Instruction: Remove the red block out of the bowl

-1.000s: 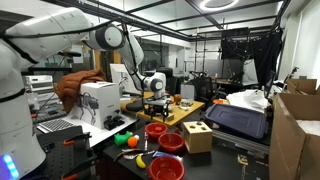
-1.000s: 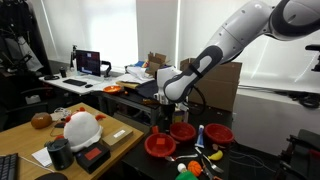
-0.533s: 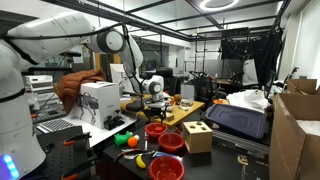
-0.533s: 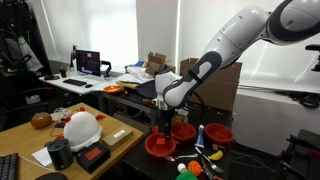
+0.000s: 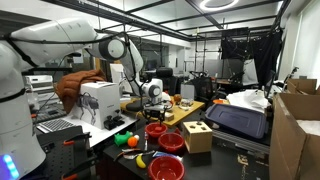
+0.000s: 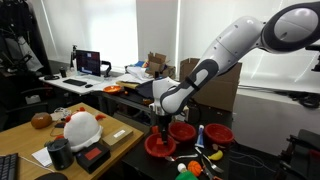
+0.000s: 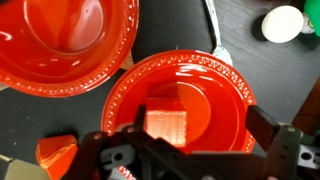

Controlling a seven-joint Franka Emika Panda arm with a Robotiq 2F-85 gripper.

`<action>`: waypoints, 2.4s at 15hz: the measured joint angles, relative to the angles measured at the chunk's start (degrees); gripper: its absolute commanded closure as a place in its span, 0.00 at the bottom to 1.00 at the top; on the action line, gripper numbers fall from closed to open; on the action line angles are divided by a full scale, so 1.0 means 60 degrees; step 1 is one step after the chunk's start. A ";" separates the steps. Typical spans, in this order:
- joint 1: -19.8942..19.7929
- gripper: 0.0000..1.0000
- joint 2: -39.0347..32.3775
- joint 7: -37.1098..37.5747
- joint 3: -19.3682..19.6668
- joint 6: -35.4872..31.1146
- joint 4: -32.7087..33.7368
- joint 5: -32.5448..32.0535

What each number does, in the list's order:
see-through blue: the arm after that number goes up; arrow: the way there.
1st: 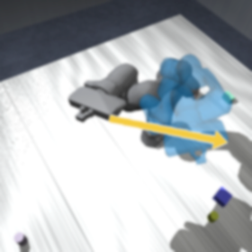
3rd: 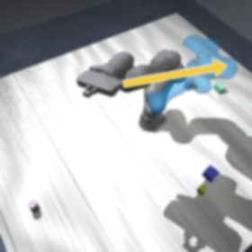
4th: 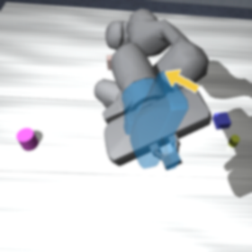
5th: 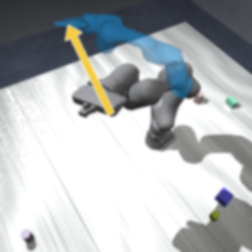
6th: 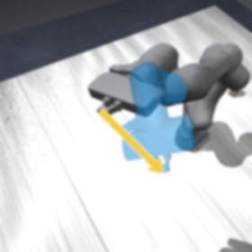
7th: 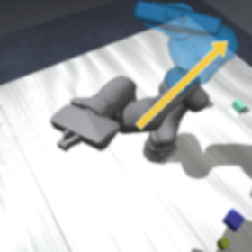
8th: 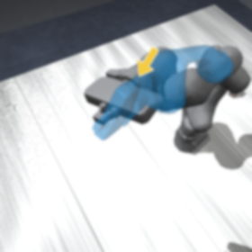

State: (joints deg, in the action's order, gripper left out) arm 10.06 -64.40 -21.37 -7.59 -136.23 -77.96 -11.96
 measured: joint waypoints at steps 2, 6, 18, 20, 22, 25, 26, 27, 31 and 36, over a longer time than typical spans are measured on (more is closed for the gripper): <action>0.0016 0.00 -0.0212 0.0000 -0.0078 0.0000 0.0327 0.0000; 0.0024 0.00 -0.0692 -0.0237 -0.0138 0.0002 0.0937 0.0000; -0.0006 0.00 -0.1599 -0.1303 -0.0136 -0.0023 0.2026 -0.0029; -0.0006 0.00 -0.1601 -0.1468 -0.0146 -0.0023 0.2066 -0.0029; -0.0006 0.00 -0.1600 -0.1645 -0.0166 -0.0039 0.2076 -0.0029; -0.0006 0.00 -0.1600 -0.1861 -0.0197 -0.0043 0.2077 -0.0029; -0.0008 0.00 -0.1600 -0.1887 -0.0197 -0.0043 0.2076 -0.0029; -0.0013 0.00 -0.1601 -0.1920 -0.0197 -0.0043 0.2076 -0.0029; -0.0107 0.00 -0.1654 -0.2191 -0.0196 -0.0043 0.2074 -0.0029; -0.0238 0.00 -0.1774 -0.2234 -0.0195 -0.0058 0.2073 -0.0029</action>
State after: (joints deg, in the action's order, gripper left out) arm 8.64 -75.04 -34.77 -8.76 -136.58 -65.53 -12.14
